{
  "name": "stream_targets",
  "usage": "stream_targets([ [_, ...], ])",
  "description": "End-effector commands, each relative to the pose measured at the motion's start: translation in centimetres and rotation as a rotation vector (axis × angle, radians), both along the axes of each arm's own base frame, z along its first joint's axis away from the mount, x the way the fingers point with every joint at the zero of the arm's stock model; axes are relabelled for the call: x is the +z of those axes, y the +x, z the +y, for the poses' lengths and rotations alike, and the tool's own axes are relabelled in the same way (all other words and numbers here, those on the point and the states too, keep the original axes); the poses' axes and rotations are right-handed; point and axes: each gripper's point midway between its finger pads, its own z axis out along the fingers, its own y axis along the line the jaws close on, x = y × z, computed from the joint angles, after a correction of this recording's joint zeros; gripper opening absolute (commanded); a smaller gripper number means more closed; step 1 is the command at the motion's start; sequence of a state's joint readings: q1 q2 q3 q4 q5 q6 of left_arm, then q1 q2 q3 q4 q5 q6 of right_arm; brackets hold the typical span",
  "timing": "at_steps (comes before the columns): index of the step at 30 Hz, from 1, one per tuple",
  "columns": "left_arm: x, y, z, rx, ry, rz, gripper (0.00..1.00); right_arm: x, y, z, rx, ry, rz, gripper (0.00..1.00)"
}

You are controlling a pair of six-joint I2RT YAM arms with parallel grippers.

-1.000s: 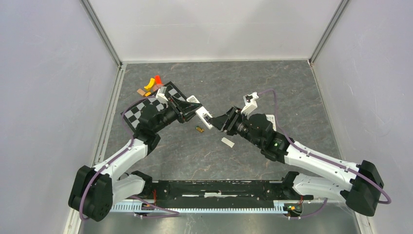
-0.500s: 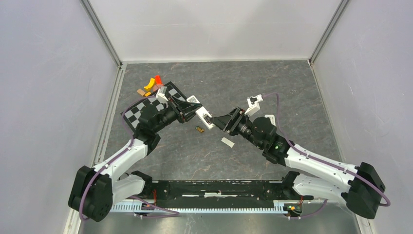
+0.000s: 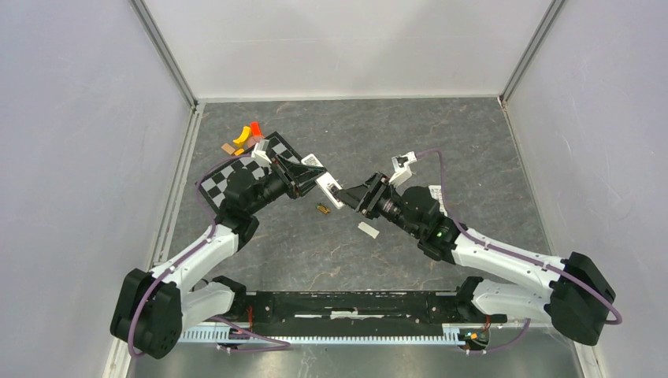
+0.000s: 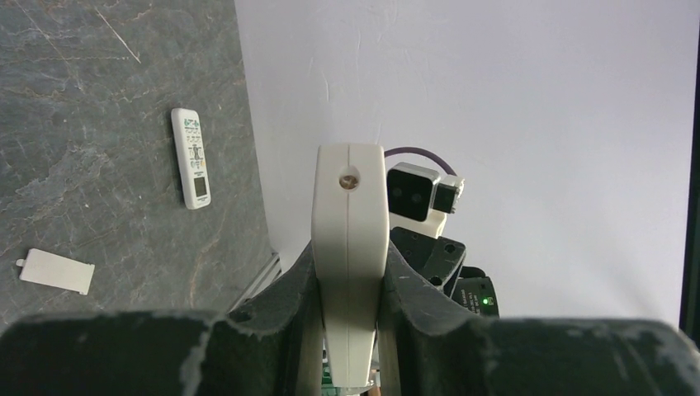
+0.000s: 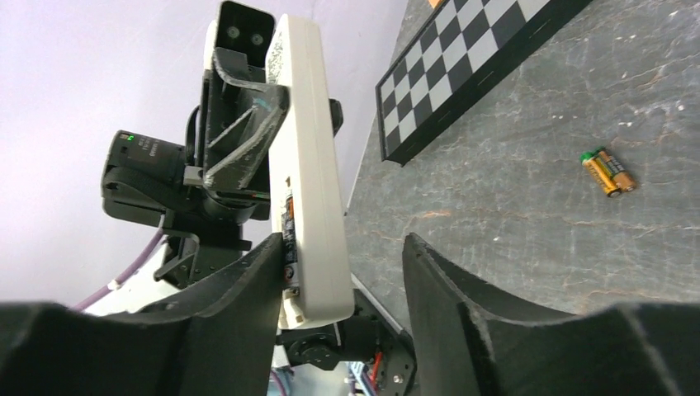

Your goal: Load the batteries into the remote control

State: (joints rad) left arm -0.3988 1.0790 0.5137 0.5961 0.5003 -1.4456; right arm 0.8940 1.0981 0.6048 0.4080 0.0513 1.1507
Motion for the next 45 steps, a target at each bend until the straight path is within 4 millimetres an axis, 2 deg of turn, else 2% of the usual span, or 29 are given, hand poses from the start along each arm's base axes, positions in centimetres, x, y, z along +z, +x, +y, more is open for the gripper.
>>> stream_targets([
  [1, 3.2, -1.0, -0.2, -0.032, -0.036, -0.127, 0.02, 0.3, 0.4, 0.0, -0.004, -0.009, -0.016, 0.65],
  [6, 2.6, -0.9, -0.1, -0.024, -0.022, -0.118, 0.02, 2.2, -0.2, -0.7, 0.003, 0.046, -0.090, 0.84],
  [8, 2.5, -0.8, -0.1, -0.025, -0.019, -0.119, 0.02, 3.0, -0.6, -0.9, 0.011, 0.076, -0.110, 0.89],
  [11, 2.4, -0.9, -0.2, -0.028, -0.016, -0.116, 0.02, 3.4, -0.7, -0.9, 0.015, 0.102, -0.106, 0.87],
  [19, 2.3, -1.1, -0.2, -0.038, -0.017, -0.117, 0.02, 2.1, 0.0, 0.0, 0.016, 0.102, -0.037, 0.65],
  [29, 2.9, -1.8, -0.5, -0.078, -0.026, -0.159, 0.02, 0.6, 0.7, 0.5, 0.013, 0.089, 0.004, 0.25],
  [31, 3.3, -2.1, -0.6, -0.094, -0.027, -0.180, 0.02, 0.1, 0.9, 0.8, 0.017, 0.074, 0.012, 0.22],
  [36, 4.0, -2.7, -1.0, -0.136, -0.009, -0.238, 0.02, -2.0, 1.1, 1.8, 0.048, -0.025, 0.059, 0.23],
  [40, 4.1, -2.7, -0.8, -0.125, 0.038, -0.281, 0.02, -3.6, 1.5, 1.5, 0.031, -0.106, 0.072, 0.28],
  [43, 3.6, -2.3, -0.5, -0.095, 0.099, -0.304, 0.02, -3.9, 1.8, 0.4, 0.005, -0.137, 0.041, 0.45],
  [45, 2.8, -1.9, -0.2, -0.070, 0.154, -0.309, 0.02, -2.6, 1.5, -0.2, 0.050, -0.081, -0.031, 0.57],
])
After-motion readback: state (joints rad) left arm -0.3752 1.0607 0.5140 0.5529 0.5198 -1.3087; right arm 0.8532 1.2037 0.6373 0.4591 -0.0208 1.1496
